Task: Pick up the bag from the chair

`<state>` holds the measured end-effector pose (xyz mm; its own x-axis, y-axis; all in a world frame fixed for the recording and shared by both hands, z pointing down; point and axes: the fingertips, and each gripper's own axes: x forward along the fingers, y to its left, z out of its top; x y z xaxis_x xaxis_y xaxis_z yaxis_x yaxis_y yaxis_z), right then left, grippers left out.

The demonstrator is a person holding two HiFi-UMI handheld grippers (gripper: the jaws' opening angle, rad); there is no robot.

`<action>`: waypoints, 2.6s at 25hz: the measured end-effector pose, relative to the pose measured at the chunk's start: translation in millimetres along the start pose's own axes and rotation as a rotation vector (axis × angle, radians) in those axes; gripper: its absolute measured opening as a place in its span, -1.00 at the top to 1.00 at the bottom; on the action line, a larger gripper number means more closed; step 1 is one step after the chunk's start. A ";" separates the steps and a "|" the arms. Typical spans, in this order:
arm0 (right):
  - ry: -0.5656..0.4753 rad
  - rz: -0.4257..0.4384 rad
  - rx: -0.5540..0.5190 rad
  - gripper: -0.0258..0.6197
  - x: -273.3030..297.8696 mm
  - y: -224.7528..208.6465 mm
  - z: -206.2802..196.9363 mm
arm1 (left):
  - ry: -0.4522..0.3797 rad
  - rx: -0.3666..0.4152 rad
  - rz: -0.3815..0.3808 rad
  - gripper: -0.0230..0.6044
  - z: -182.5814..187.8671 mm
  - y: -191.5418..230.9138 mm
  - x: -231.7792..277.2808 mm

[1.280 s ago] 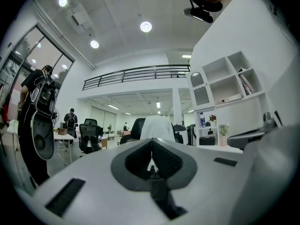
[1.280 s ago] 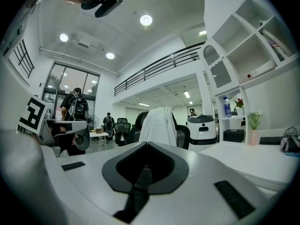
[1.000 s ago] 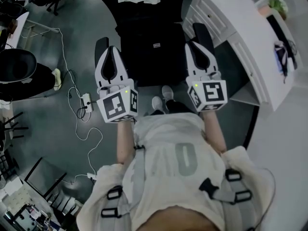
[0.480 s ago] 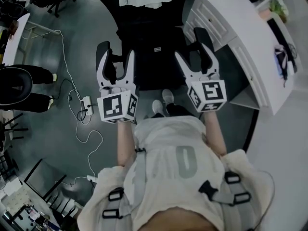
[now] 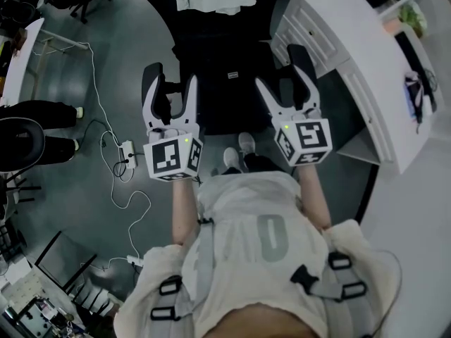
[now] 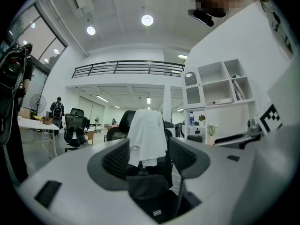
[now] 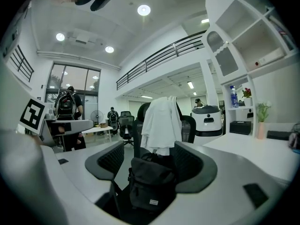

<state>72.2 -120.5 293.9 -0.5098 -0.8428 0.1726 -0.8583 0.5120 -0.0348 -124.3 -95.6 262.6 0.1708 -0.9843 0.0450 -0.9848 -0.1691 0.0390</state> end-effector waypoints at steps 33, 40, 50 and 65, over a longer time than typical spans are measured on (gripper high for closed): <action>0.053 -0.012 -0.037 -0.03 165.8 -77.0 -128.2 | 0.118 0.005 -0.008 0.13 -191.9 67.7 145.7; 0.102 -0.010 -0.027 -0.03 172.1 -74.5 -187.0 | 0.164 -0.022 -0.008 0.13 -247.5 67.9 147.8; 0.126 -0.005 -0.044 -0.03 170.4 -72.7 -203.5 | 0.184 -0.023 0.019 0.13 -263.9 84.5 146.5; 0.248 -0.076 -0.124 -0.03 216.6 -117.3 -261.2 | 0.351 0.002 0.088 0.13 -353.9 134.2 175.5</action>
<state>77.9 -319.8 592.5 -0.4008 -0.8214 0.4058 -0.8722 0.4776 0.1052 -215.6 -273.0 629.0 0.0849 -0.9178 0.3879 -0.9962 -0.0849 0.0173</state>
